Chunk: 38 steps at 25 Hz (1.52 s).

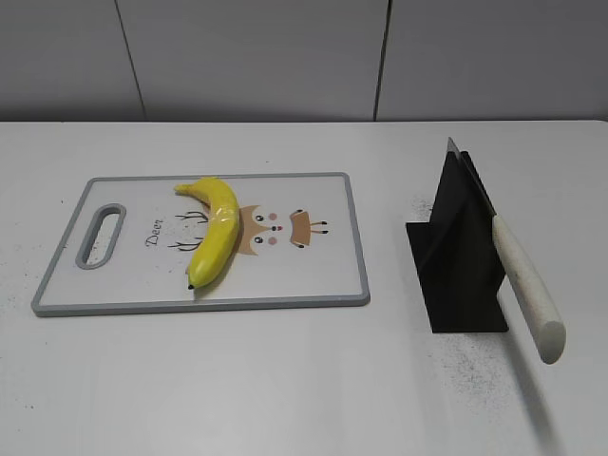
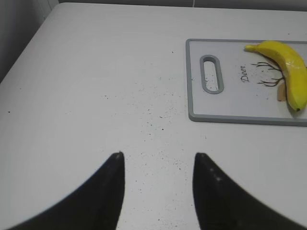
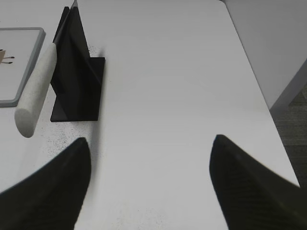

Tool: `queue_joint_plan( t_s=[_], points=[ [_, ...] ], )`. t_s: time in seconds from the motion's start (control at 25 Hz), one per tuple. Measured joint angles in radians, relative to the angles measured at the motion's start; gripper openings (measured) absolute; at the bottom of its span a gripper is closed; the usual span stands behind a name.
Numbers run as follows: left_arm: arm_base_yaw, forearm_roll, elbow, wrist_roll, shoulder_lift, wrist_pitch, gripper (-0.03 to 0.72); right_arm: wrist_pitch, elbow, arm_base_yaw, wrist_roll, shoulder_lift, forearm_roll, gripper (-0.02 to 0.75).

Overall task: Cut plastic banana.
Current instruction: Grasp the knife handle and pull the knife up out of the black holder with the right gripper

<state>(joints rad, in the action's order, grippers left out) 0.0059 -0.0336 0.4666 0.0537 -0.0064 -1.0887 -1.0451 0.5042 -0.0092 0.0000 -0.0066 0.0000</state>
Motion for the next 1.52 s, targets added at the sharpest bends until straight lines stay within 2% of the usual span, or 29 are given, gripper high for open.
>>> queue_joint_plan(
  t_s=[1.0, 1.08, 1.2, 1.4, 1.52],
  points=[
    [0.0, 0.006, 0.0, 0.0, 0.0, 0.0, 0.446, 0.003, 0.004, 0.0, 0.0, 0.0, 0.0, 0.584],
    [0.0, 0.007, 0.0, 0.004, 0.0, 0.0, 0.494, 0.009, 0.022, 0.0, 0.0, 0.0, 0.0, 0.591],
    [0.0, 0.007, 0.0, 0.008, 0.0, 0.0, 0.638, 0.013, 0.045, 0.0, 0.0, 0.044, 0.008, 0.619],
    [0.0, 0.008, 0.0, 0.009, 0.0, 0.0, 0.668, 0.014, 0.081, 0.0, 0.0, 0.226, 0.054, 0.625],
    [0.0, 0.008, 0.0, 0.01, 0.0, 0.0, 0.668, -0.005, 0.131, 0.0, 0.0, 0.367, 0.061, 0.603]
  ],
)
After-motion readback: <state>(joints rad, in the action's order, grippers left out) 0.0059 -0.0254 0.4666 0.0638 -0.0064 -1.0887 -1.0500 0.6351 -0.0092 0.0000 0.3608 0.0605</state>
